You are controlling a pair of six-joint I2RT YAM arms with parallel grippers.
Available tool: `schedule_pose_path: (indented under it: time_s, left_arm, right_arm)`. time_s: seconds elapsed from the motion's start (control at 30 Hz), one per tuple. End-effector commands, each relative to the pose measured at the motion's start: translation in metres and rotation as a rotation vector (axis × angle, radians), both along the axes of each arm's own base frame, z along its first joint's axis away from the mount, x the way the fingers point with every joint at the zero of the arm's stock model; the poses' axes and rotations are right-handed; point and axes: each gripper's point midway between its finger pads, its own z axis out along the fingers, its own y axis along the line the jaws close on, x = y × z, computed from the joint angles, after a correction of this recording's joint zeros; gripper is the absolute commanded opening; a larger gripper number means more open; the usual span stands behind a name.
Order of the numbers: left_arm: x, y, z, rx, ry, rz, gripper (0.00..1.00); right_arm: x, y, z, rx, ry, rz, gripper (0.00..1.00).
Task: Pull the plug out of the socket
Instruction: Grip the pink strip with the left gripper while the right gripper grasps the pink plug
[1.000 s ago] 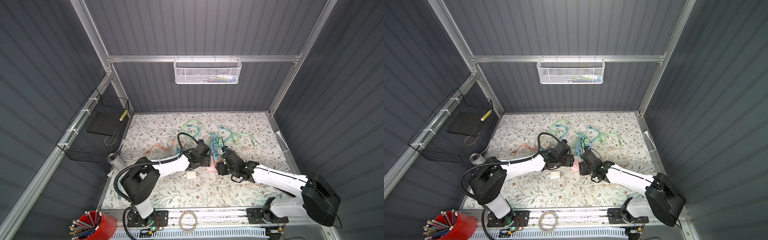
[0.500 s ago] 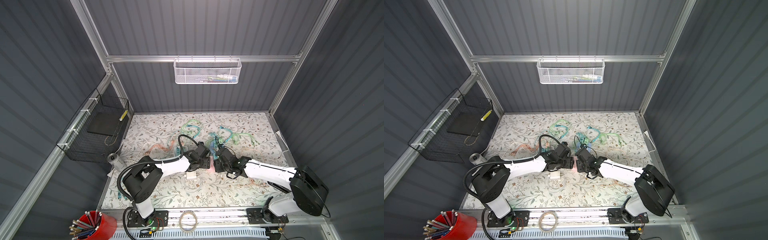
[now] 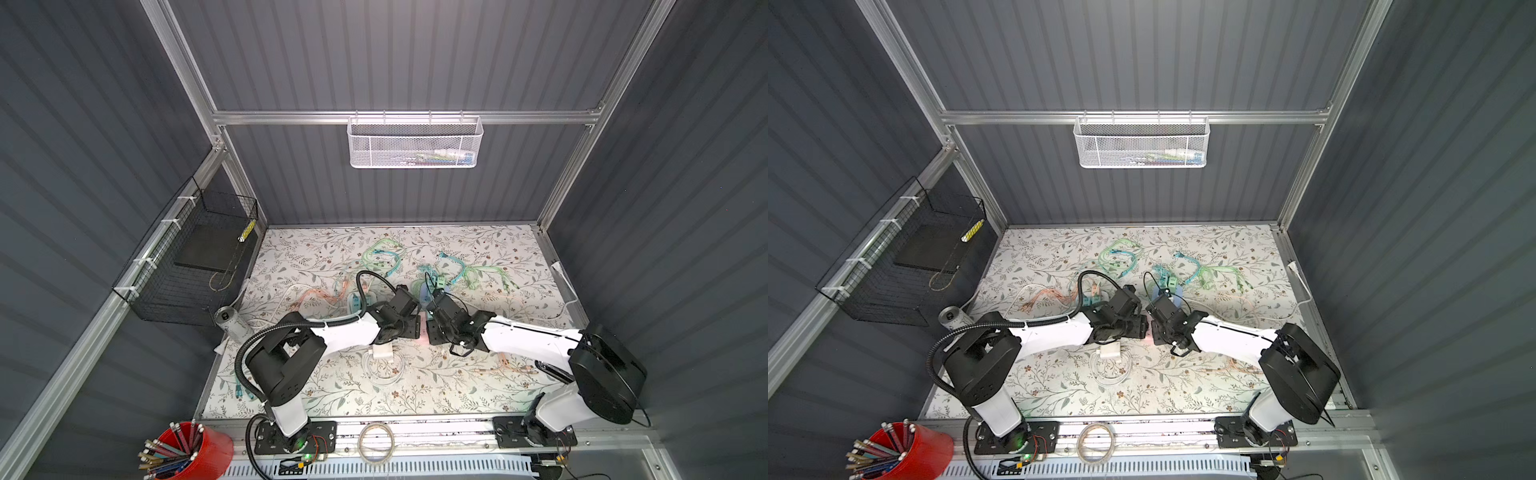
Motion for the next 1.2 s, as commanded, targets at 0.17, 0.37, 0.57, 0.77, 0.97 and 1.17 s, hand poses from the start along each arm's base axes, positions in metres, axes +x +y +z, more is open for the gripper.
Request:
schedule_pose_path:
  time_s: [0.17, 0.37, 0.57, 0.77, 0.97, 1.17]
  left_arm:
    - [-0.001, -0.002, -0.003, -0.001, 0.005, -0.01, 0.71]
    - [-0.002, -0.001, -0.007, 0.013, 0.013, -0.005, 0.71]
    - [-0.004, 0.001, -0.012, 0.065, 0.015, -0.004, 0.71]
    - [-0.005, -0.003, -0.017, 0.087, 0.027, -0.011, 0.72]
    - [-0.008, -0.003, -0.021, 0.121, 0.036, -0.01, 0.72]
    - [-0.009, -0.006, -0.027, 0.16, 0.038, -0.025, 0.72]
  right_arm:
    - [-0.007, -0.003, -0.012, -0.044, 0.06, -0.008, 0.48]
    - [-0.004, 0.001, -0.008, -0.036, 0.052, -0.002, 0.37]
    - [-0.003, 0.004, 0.001, -0.02, 0.04, 0.002, 0.27]
    - [0.001, 0.006, 0.01, -0.015, 0.021, 0.006, 0.2]
    - [0.006, 0.007, 0.021, -0.031, -0.012, 0.009, 0.15]
    - [0.008, 0.011, 0.023, -0.098, -0.024, 0.041, 0.09]
